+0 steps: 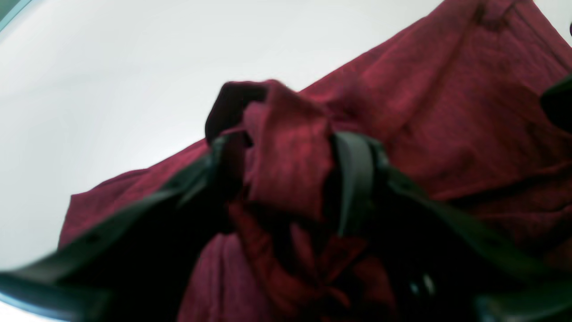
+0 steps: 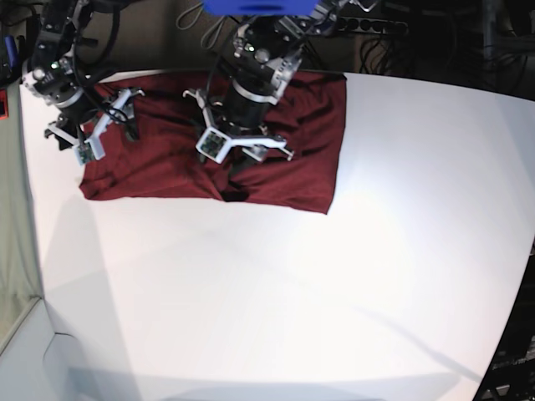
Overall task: Layout the t-shirt on the table in an organized manner, then fold the t-shirt properly
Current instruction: 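Lay the folded half down and flatten it with the left gripper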
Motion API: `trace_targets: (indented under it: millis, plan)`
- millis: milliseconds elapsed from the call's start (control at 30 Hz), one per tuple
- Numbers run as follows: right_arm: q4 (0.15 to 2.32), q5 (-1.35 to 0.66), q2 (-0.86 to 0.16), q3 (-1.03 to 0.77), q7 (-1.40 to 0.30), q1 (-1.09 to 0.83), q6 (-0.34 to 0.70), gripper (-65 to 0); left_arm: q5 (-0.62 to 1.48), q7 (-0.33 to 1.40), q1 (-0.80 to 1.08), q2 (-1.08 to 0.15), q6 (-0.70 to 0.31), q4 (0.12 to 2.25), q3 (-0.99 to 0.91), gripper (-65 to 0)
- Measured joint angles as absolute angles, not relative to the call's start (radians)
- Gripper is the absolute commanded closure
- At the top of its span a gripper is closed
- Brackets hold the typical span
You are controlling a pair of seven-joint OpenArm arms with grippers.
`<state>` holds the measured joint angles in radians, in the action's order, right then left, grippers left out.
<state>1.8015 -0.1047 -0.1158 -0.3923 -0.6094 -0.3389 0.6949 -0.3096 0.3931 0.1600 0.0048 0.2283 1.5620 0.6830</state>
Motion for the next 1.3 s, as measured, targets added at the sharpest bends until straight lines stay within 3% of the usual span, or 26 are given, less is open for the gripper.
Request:
trace_targets:
  millis: [200, 367, 533, 633, 767, 1167, 1233, 1300]
  plan:
    - [1.802, -0.105, -0.116, -0.392, -0.609, -0.339, 0.695, -46.5, -0.304, 0.391, 0.164, -0.006, 0.229, 1.627, 0.679, -32.1]
    - [1.802, -0.105, -0.115, -0.393, -0.609, -0.338, 0.695, -46.5, -0.305, 0.39, 0.21, -0.094, 0.233, 1.792, 0.662, -32.0]
    - [1.802, -0.105, -0.116, -0.392, -0.609, -0.339, 0.695, -46.5, -0.306, 0.375, 0.295, -0.113, 0.23, 1.909, 0.5, -31.3]
    - [1.802, -0.105, -0.116, -0.392, -0.61, -0.338, 0.695, -46.5, -0.309, 0.393, 0.307, -0.113, 0.236, 1.892, 0.391, -22.1]
    - [1.802, -0.105, -0.115, -0.392, -0.609, -0.33, 0.695, -46.5, -0.305, 0.395, 0.322, -0.109, 0.235, 1.808, 0.318, -0.6]
    - [1.802, -0.105, -0.114, -0.392, -0.611, -0.327, 0.695, -46.5, -0.307, 0.393, 0.321, -0.118, 0.232, 1.666, 0.383, -0.2]
    - [1.802, -0.105, -0.113, -0.392, -0.609, -0.327, 0.695, -46.5, -0.313, 0.392, 0.32, -0.133, 0.203, 1.665, 0.467, -0.2]
    - [1.802, -0.105, -0.114, -0.392, -0.609, -0.327, 0.695, -46.5, -0.308, 0.385, 0.315, -0.17, 0.099, 1.672, 0.561, -0.2]
